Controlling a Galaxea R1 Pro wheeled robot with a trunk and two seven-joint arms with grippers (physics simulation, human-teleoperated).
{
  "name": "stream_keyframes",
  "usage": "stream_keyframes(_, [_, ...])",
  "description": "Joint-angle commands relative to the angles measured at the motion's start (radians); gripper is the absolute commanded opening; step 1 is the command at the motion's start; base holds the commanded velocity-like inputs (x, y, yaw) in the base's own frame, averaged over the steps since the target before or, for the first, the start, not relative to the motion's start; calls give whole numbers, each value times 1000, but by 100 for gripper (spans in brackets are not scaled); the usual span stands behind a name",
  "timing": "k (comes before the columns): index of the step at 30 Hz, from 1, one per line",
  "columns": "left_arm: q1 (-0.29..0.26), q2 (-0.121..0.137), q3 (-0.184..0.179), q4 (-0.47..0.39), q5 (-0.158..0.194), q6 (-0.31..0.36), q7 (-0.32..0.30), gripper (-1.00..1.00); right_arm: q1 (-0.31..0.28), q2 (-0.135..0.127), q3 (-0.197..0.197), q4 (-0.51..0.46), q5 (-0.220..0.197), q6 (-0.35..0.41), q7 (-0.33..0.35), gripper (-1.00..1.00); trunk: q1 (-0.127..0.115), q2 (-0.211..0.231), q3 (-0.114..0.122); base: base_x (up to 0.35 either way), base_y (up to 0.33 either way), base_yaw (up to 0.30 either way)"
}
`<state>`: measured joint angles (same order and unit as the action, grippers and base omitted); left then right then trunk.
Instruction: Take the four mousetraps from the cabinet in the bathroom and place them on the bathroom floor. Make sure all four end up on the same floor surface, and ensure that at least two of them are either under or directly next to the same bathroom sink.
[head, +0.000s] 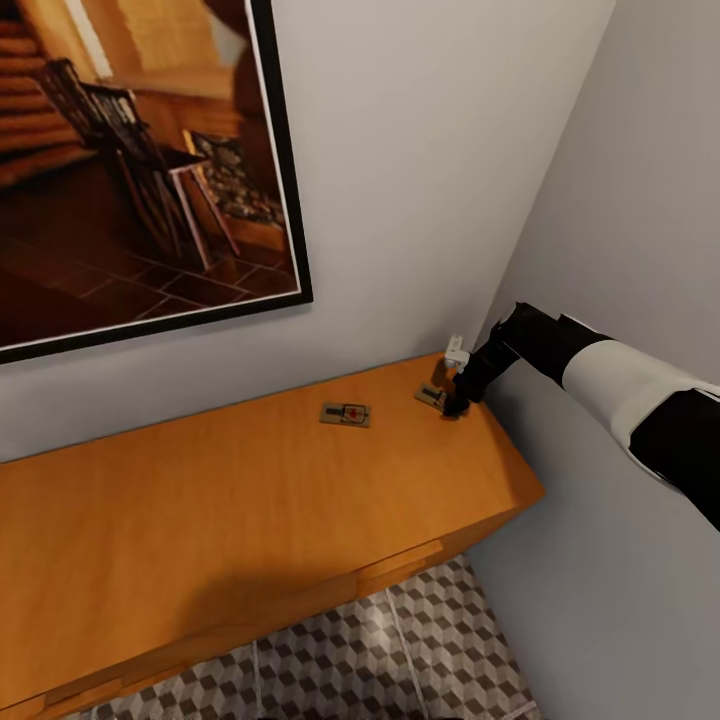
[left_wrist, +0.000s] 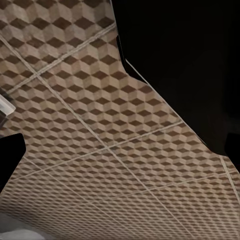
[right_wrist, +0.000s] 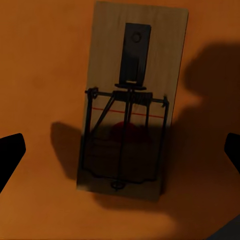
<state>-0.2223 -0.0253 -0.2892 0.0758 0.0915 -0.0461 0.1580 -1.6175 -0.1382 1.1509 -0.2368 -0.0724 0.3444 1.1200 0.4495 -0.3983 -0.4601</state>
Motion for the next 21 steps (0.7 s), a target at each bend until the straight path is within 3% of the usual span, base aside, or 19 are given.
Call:
stream_keyframes(1, [-2, -1, -8, 4, 9, -5, 2, 100, -1, -1, 6, -3, -8, 10, 1, 100, 0, -2, -3, 0, 0, 0])
stream_keyframes(21, [0, -6, -8, 4, 9, -5, 2, 100, -1, -1, 6, -3, -7, 10, 1, 100, 0, -2, -24, 0, 0, 0])
